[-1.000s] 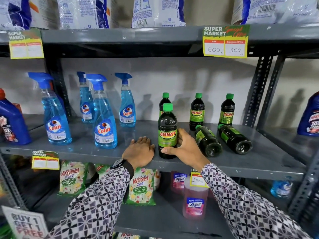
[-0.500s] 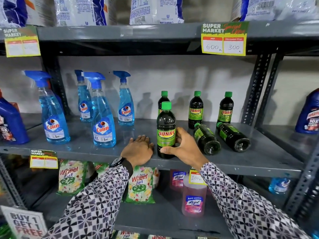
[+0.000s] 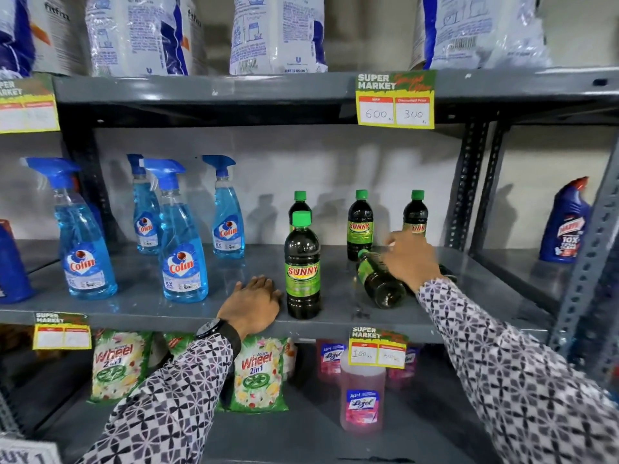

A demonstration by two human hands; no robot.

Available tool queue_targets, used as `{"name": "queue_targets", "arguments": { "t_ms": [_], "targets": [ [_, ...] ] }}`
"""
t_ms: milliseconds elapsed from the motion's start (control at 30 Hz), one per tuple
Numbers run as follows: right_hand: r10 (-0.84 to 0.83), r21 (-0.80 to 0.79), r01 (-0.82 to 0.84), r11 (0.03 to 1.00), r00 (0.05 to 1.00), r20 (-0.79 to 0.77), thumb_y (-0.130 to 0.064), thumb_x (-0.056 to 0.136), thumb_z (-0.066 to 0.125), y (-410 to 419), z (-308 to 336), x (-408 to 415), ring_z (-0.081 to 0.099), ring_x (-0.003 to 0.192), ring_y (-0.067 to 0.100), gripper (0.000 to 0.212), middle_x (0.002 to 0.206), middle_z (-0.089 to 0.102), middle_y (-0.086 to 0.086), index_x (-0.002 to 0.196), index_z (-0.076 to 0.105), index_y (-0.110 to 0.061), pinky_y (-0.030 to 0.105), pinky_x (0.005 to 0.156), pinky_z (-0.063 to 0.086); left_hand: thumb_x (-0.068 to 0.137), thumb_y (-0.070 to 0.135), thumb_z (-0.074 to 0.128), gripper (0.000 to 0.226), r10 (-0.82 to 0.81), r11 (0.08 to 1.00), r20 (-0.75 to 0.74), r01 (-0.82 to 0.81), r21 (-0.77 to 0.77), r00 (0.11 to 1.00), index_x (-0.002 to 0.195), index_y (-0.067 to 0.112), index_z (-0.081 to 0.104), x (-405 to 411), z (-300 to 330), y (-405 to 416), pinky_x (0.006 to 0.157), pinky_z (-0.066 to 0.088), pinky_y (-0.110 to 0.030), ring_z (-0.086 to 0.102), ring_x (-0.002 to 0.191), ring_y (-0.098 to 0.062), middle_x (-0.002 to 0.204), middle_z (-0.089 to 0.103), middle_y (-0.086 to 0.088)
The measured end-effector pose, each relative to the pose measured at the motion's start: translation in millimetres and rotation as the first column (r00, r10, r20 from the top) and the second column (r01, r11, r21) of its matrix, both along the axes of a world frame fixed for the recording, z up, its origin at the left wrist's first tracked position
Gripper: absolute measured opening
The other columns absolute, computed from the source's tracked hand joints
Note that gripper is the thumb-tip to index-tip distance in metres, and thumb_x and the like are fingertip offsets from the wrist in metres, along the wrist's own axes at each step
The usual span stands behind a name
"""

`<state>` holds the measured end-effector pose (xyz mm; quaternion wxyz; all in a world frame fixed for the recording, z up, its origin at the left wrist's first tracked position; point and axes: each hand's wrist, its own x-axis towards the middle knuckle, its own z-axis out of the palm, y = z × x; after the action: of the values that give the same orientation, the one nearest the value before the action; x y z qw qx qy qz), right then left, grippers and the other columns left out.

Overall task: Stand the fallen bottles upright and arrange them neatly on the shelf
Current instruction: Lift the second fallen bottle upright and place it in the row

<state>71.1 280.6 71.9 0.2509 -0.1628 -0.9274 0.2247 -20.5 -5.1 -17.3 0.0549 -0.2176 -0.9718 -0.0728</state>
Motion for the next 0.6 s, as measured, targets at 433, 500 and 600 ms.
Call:
{"name": "queue_targets", "arguments": {
  "t_ms": [433,500,600],
  "targets": [
    [0.227,-0.585,0.017,0.811,0.912,0.341,-0.045,0.070,0.093,-5,-11,-30,0.070,0.090,0.029,0.062,0.105,0.072,0.015,0.112,0.063,-0.012,0.037,0.066,0.061,0.107,0.041,0.019,0.057,-0.016,1.000,-0.012,0.016,0.000,1.000,0.152,0.012,0.039,-2,0,0,0.128,0.017,-0.055,0.026,0.157,-0.028,0.167,0.032,-0.012],
    [0.231,-0.617,0.007,0.787,0.924,0.305,-0.042,0.071,0.093,-2,-10,-32,0.073,0.094,0.032,0.063,0.107,0.073,0.016,0.115,0.063,-0.010,0.042,0.072,0.064,0.107,0.041,0.019,0.057,-0.015,1.000,-0.012,0.016,0.003,1.000,0.153,0.011,0.038,-2,0,0,0.128,0.017,-0.055,0.026,0.158,-0.028,0.168,0.032,-0.012],
    [0.234,-0.676,-0.107,0.729,0.967,0.099,-0.034,0.076,0.091,0,-7,-31,0.076,0.090,0.032,0.051,0.102,0.076,0.015,0.110,0.062,-0.010,0.039,0.066,0.062,0.107,0.040,0.020,0.058,-0.007,1.000,-0.012,0.008,0.023,1.000,0.156,0.011,0.035,-3,-2,0,0.128,0.016,-0.053,0.024,0.158,-0.027,0.169,0.030,-0.012]
  ]
}}
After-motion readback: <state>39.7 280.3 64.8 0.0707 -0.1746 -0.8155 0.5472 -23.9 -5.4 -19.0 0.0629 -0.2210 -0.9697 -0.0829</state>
